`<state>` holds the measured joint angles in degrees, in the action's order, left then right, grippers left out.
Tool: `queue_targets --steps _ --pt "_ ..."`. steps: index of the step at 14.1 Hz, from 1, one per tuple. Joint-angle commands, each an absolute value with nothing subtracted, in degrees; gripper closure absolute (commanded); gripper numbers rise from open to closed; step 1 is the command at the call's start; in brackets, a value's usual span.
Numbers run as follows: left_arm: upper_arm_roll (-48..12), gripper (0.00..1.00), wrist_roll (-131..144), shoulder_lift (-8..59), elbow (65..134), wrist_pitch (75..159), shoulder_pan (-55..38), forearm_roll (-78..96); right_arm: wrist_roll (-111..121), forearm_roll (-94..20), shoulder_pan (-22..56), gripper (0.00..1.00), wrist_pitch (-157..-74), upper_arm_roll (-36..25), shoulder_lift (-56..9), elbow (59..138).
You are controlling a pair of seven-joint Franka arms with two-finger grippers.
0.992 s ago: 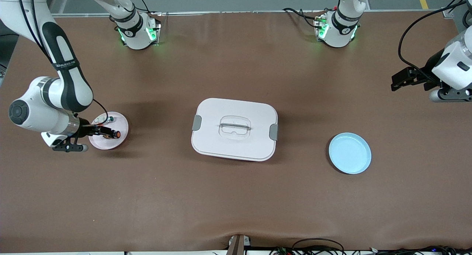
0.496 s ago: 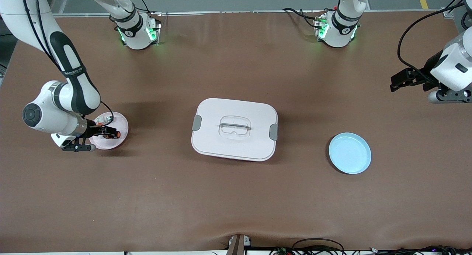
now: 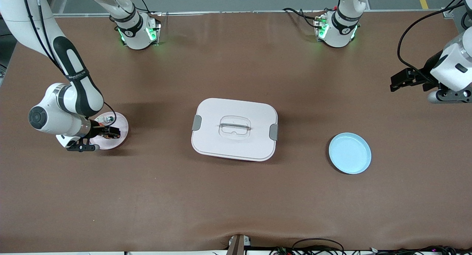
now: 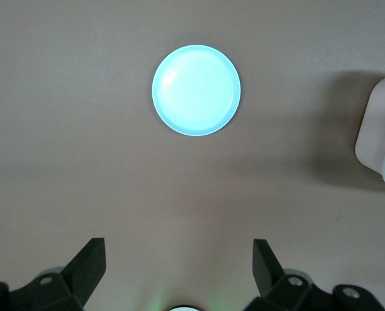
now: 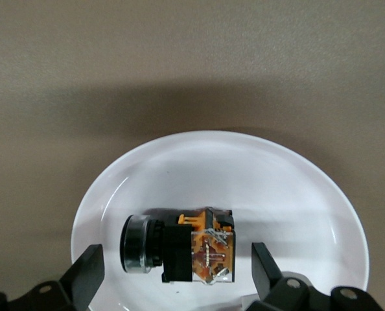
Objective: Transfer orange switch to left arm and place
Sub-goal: 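Lower the right gripper and close it on the black-orange switch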
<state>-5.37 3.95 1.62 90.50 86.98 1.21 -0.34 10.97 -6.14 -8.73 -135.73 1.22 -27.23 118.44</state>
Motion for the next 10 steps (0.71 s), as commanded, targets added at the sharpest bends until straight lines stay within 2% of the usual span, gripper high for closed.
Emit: queue_targets --steps 1,7,8,10 --pt "-5.4 0.0 2.6 1.1 90.8 87.5 1.3 -1.2 12.0 -7.2 -9.0 0.0 -136.7 1.3 -28.1 118.7" --pt "-5.4 0.0 2.7 1.2 90.8 87.5 1.3 -1.2 11.9 -7.2 -9.0 0.0 -136.3 1.3 -28.2 118.6" --pt "-5.4 0.0 2.7 1.2 90.8 87.5 1.3 -1.2 11.9 -7.3 -9.1 0.09 -136.1 1.3 -28.2 118.5" --pt "-5.4 0.0 2.7 1.3 90.6 87.5 1.3 -1.2 11.6 -7.3 -9.1 0.49 -135.9 1.4 -28.1 118.3"
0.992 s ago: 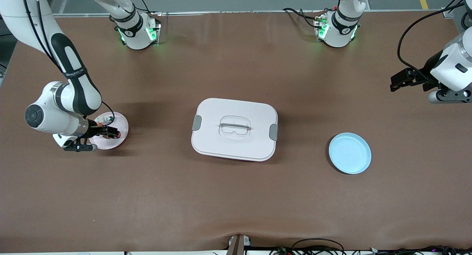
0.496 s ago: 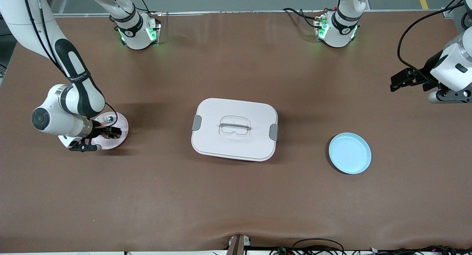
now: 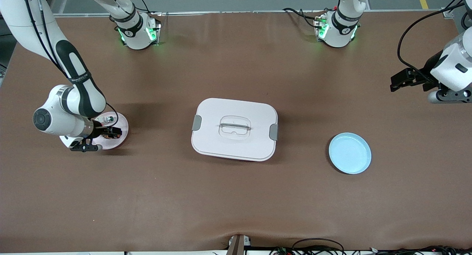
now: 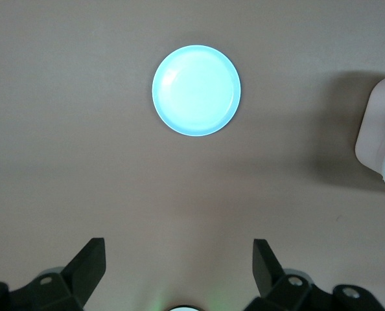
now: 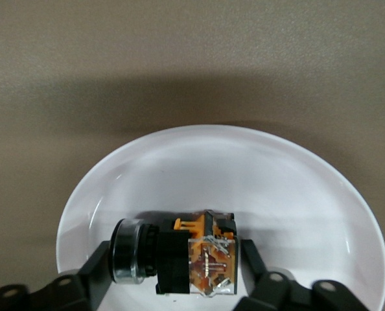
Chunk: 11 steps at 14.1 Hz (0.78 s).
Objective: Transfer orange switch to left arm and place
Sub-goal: 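Lower the right gripper and close it on the black-orange switch, then lift the switch and carry it with the right gripper over the box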
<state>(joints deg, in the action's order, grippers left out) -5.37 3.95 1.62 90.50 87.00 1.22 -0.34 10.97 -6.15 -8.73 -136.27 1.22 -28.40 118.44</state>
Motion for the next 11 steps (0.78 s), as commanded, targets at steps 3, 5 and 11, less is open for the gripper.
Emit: queue_targets --steps 3,5,11 --pt "-5.4 0.0 2.7 1.1 90.1 87.5 1.3 -1.1 11.2 -7.7 -9.1 1.0 -135.8 1.4 -28.1 118.0" --pt "-5.3 0.0 2.7 0.9 89.5 87.5 1.4 -1.1 11.1 -8.2 -9.0 1.0 -134.5 1.4 -28.0 117.3" --pt "-5.2 0.0 2.8 -0.4 88.6 87.5 1.3 -1.1 2.3 -12.7 -6.3 1.0 -116.9 1.5 -26.6 107.2"
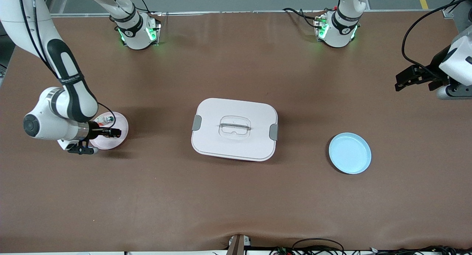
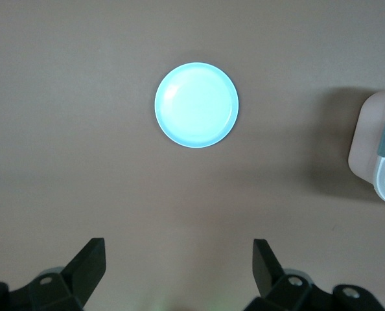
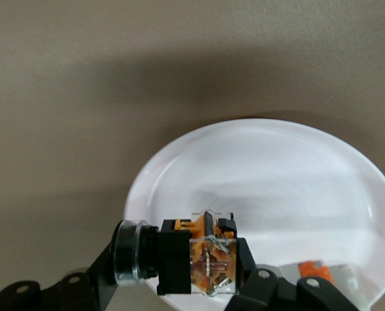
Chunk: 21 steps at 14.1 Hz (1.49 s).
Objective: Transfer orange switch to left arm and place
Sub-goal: 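Lift the switch and carry it with the right gripper over the box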
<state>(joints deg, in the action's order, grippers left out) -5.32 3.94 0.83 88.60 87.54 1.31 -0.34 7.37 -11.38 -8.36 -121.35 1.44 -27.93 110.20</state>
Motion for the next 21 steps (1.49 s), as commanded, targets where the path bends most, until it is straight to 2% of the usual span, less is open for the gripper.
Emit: queue_targets --steps 1,5,7,14,17,21 --pt "-5.2 0.0 2.7 -0.6 88.6 87.5 1.3 -1.1 -1.1 -12.7 -5.2 1.0 -114.4 1.5 -26.2 105.7" --pt "-5.2 0.0 2.6 -1.4 88.7 87.5 1.3 -1.2 -8.9 -12.8 -2.2 1.0 -102.9 1.6 -25.8 98.3" --pt "-5.3 0.0 2.7 -1.4 88.8 87.5 1.3 -1.2 -13.0 -12.9 0.2 1.0 -100.2 1.6 -25.8 95.5" --pt "-5.9 0.0 3.5 -1.4 88.6 85.4 0.9 0.6 -31.8 -21.4 10.2 1.0 -99.9 1.6 -25.8 91.2" --pt "-5.5 0.0 3.9 -0.4 88.8 86.1 1.3 9.1 -42.7 -23.5 15.0 1.0 -100.0 1.6 -25.9 88.6" --pt "-5.8 0.0 5.0 0.5 89.6 89.0 0.9 11.9 -50.5 -25.7 19.9 1.0 -100.7 1.5 -26.6 86.3"
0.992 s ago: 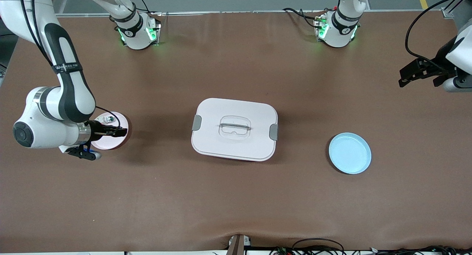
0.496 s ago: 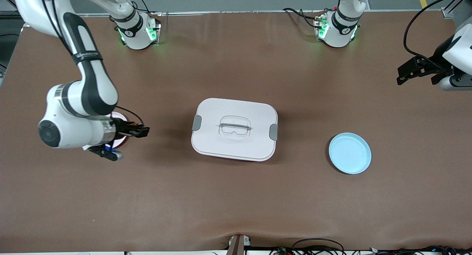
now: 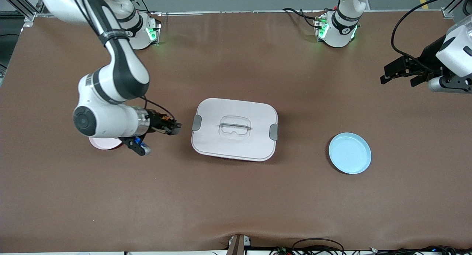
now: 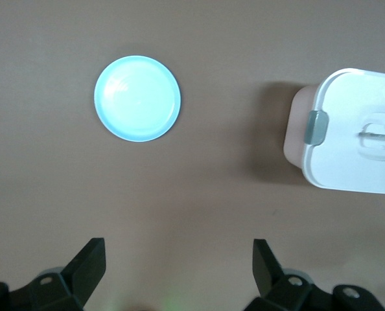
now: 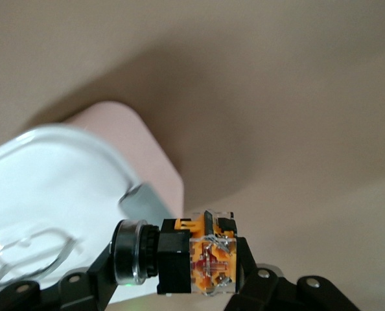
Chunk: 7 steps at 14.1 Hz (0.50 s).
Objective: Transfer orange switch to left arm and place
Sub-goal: 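Lift the switch and carry it with the right gripper over the box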
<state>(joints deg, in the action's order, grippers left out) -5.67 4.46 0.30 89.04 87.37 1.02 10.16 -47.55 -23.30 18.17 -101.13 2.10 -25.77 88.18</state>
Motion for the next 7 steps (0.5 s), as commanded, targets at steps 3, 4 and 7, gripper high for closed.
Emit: queue_targets --steps 3,4,7 --pt "-7.9 0.0 5.0 0.4 92.5 93.8 0.8 13.4 -53.7 -28.6 21.8 1.0 -101.6 1.5 -28.1 85.3" --pt "-8.3 0.0 5.0 0.4 93.4 95.1 0.8 13.4 -55.4 -29.5 22.6 1.0 -101.9 1.5 -28.6 84.6" --pt "-9.8 0.0 5.1 -0.1 97.6 100.7 0.8 18.1 -59.9 -31.8 24.0 1.0 -102.0 1.5 -29.0 83.1"
